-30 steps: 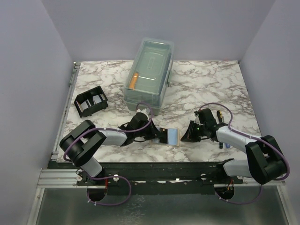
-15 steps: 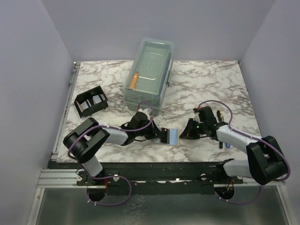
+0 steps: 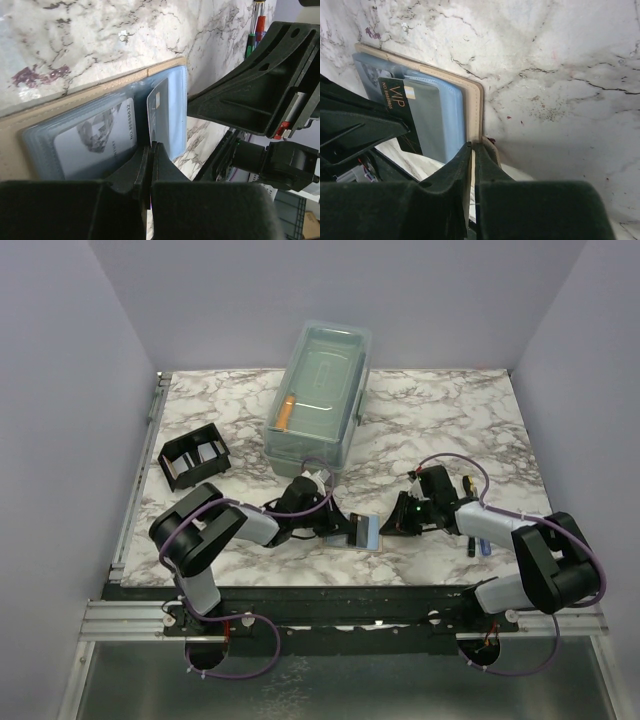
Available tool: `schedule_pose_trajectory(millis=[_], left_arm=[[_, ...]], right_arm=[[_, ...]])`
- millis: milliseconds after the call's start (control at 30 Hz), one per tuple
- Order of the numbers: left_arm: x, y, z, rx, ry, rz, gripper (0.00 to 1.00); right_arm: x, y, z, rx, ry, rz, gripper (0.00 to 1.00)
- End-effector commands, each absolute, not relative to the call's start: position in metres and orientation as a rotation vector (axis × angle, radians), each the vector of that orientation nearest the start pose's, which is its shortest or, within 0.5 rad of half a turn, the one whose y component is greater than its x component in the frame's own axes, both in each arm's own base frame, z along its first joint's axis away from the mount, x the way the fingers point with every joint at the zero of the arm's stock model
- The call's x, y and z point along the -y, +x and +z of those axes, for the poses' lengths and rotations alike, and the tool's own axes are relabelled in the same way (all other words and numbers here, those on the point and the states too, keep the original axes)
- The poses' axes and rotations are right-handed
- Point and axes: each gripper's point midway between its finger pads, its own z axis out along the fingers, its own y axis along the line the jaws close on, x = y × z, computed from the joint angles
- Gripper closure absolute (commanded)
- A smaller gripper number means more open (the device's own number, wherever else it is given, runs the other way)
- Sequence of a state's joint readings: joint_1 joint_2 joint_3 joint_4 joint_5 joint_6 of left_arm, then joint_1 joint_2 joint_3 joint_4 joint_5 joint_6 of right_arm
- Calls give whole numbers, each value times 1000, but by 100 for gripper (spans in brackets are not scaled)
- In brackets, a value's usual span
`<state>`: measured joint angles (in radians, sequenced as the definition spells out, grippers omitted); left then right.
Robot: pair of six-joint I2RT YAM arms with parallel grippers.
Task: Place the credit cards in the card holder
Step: Insert the credit card into the card holder.
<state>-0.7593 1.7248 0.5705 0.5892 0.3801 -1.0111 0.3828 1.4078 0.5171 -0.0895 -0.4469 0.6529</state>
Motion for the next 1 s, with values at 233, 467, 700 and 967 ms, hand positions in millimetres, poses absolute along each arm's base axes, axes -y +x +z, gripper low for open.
schedule_pose_trajectory(millis=[233, 467, 700, 967], left_arm=[[359, 206, 19, -2513, 18, -1294, 99], [347, 208, 32, -2499, 8, -1223, 65], [339, 208, 44, -2481, 9, -1181, 58], [330, 210, 64, -2466, 51, -1111, 52]], right_arm=[[-199, 221, 18, -2666, 145, 963, 95], [-197, 220, 17, -2674, 141, 952, 95], [-199, 221, 21, -2670, 134, 958, 96], [-196, 222, 31, -2665, 121, 930, 94]])
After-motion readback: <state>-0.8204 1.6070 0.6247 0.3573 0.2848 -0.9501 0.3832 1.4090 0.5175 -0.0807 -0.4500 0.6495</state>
